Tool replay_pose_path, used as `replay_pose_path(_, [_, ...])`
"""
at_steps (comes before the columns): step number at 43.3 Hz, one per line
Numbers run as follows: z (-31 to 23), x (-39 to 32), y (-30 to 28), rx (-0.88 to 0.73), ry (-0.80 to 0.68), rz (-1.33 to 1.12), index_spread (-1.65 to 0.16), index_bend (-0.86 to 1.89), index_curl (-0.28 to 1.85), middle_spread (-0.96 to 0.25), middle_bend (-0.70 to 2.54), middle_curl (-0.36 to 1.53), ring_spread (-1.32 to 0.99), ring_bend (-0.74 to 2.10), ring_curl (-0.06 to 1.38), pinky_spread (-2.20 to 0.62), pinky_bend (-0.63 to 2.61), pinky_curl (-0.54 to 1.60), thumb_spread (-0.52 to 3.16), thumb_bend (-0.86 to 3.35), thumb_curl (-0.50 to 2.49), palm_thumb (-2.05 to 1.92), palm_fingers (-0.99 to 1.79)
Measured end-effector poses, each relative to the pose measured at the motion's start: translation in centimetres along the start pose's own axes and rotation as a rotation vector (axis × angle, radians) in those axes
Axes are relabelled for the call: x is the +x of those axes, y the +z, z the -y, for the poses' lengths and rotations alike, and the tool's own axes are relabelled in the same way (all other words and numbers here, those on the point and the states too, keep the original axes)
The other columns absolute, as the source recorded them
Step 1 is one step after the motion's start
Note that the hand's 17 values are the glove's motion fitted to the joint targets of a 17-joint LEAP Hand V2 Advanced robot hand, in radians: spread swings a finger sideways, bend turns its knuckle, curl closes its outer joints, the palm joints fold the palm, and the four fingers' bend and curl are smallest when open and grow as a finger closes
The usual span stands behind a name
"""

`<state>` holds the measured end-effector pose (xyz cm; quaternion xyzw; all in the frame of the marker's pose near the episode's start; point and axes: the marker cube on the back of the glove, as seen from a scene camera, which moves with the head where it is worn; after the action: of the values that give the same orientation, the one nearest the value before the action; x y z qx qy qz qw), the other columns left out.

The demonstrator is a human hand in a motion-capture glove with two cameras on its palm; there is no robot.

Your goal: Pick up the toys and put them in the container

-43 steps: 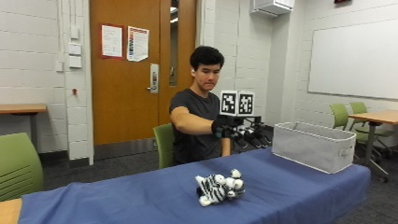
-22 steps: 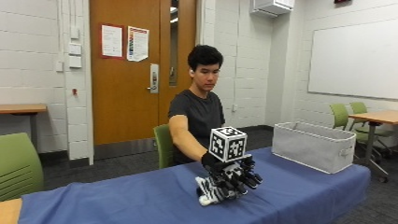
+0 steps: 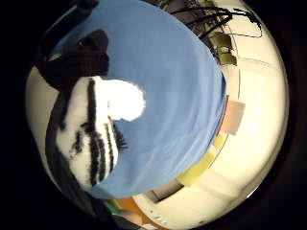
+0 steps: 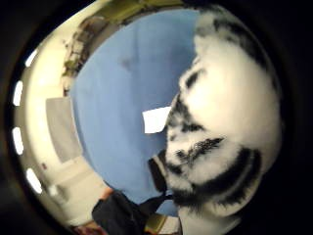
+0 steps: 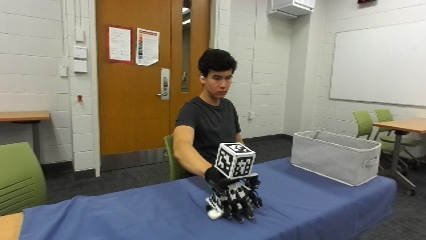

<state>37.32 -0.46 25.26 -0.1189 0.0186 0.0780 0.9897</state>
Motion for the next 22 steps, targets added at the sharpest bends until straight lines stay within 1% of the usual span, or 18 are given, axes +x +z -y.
replay_pose_path(2, [-0.1, 0.0, 0.0, 0.013, 0.006, -0.004, -0.32, 0.05, 0.22, -0.03, 0.18, 0.3, -0.12, 0.53, 0.26, -0.02, 1.15, 0.39, 0.95, 0.0, 0.21, 0.03, -0.07])
replay_pose_path(3, [-0.2, 0.0, 0.0, 0.021, 0.008, -0.005, -0.33, 0.07, 0.21, -0.04, 0.21, 0.31, -0.14, 0.61, 0.28, -0.04, 1.12, 0.38, 1.0, 0.03, 0.22, 0.09, 0.02])
replay_pose_path(5, [-0.2, -0.1, -0.2, 0.042, 0.011, -0.013, -0.33, 0.11, 0.21, -0.05, 0.24, 0.32, -0.17, 0.68, 0.29, -0.06, 1.07, 0.36, 1.05, 0.06, 0.24, 0.14, 0.1])
replay_pose_path(10, [-0.1, -0.6, -0.7, 0.131, 0.026, -0.067, -0.36, 0.24, 0.25, -0.13, 0.38, 0.36, -0.25, 0.76, 0.3, -0.14, 0.93, 0.31, 1.18, 0.14, 0.29, 0.28, 0.4])
replay_pose_path(12, [0.0, -0.7, -0.9, 0.159, 0.04, -0.08, -0.36, 0.21, 0.25, -0.17, 0.4, 0.37, -0.29, 0.85, 0.32, -0.19, 0.95, 0.31, 1.23, 0.19, 0.31, 0.36, 0.58])
replay_pose_path(16, [-0.1, -0.6, -1.0, 0.159, 0.063, -0.065, -0.36, 0.15, 0.25, -0.21, 0.43, 0.38, -0.35, 0.91, 0.34, -0.26, 0.96, 0.31, 1.29, 0.23, 0.35, 0.43, 0.68])
replay_pose_path(17, [-0.2, -0.6, -1.0, 0.154, 0.067, -0.056, -0.36, 0.11, 0.24, -0.25, 0.52, 0.41, -0.38, 0.99, 0.38, -0.29, 0.97, 0.32, 1.2, 0.25, 0.39, 0.51, 0.84])
replay_pose_path(18, [-0.2, -0.6, -1.0, 0.149, 0.071, -0.045, -0.36, 0.11, 0.23, -0.25, 0.48, 0.39, -0.39, 0.96, 0.35, -0.3, 0.97, 0.31, 1.22, 0.25, 0.39, 0.5, 0.79])
replay_pose_path(19, [-0.3, -0.6, -1.0, 0.141, 0.076, -0.03, -0.37, 0.09, 0.22, -0.28, 0.63, 0.45, -0.4, 1.06, 0.4, -0.33, 0.93, 0.31, 1.16, 0.27, 0.42, 0.55, 0.96])
replay_pose_path(21, [-0.5, -0.6, -1.2, 0.121, 0.086, 0.007, -0.37, 0.09, 0.2, -0.31, 0.66, 0.46, -0.42, 1.07, 0.39, -0.35, 0.9, 0.3, 1.13, 0.27, 0.44, 0.57, 0.97])
replay_pose_path(22, [-0.6, -0.7, -1.3, 0.11, 0.09, 0.029, -0.38, 0.11, 0.21, -0.32, 0.72, 0.49, -0.42, 1.12, 0.42, -0.36, 0.89, 0.3, 1.1, 0.27, 0.46, 0.59, 1.04])
